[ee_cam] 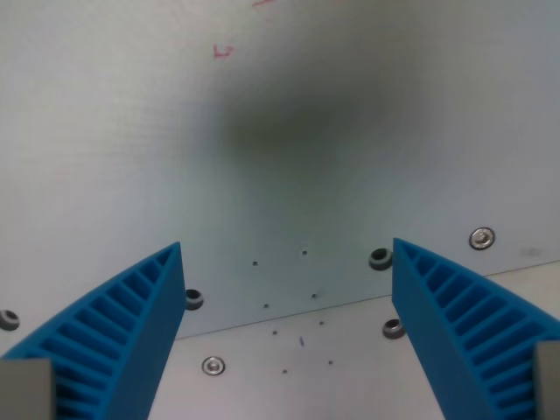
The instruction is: Move in base negative y
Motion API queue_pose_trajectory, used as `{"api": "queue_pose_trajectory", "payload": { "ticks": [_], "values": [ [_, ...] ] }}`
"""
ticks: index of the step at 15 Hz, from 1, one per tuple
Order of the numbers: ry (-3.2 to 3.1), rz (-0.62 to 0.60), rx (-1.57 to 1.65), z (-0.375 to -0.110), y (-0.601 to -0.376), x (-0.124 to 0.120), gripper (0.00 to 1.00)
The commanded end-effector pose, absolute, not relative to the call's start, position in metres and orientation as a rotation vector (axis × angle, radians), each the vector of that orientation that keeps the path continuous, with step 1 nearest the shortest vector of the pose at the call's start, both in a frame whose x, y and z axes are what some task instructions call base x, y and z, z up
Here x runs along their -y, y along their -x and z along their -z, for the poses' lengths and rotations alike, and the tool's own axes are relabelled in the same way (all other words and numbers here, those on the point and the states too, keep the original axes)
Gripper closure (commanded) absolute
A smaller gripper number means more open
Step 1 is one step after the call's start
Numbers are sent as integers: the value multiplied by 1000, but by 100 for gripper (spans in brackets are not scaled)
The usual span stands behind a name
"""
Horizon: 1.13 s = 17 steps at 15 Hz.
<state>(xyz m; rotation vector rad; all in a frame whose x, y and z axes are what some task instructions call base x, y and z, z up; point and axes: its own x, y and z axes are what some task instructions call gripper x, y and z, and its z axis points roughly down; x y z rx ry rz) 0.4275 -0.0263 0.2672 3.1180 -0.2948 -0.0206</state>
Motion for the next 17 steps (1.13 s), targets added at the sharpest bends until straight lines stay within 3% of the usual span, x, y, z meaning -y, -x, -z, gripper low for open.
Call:
{"api": "queue_pose_trajectory", "payload": {
  "ticks": [1, 17],
  "values": [
    [-3122, 17, 282, -268, -435, 42, 0],
    [-3122, 17, 282, -267, -451, 126, 0]
  ]
}}
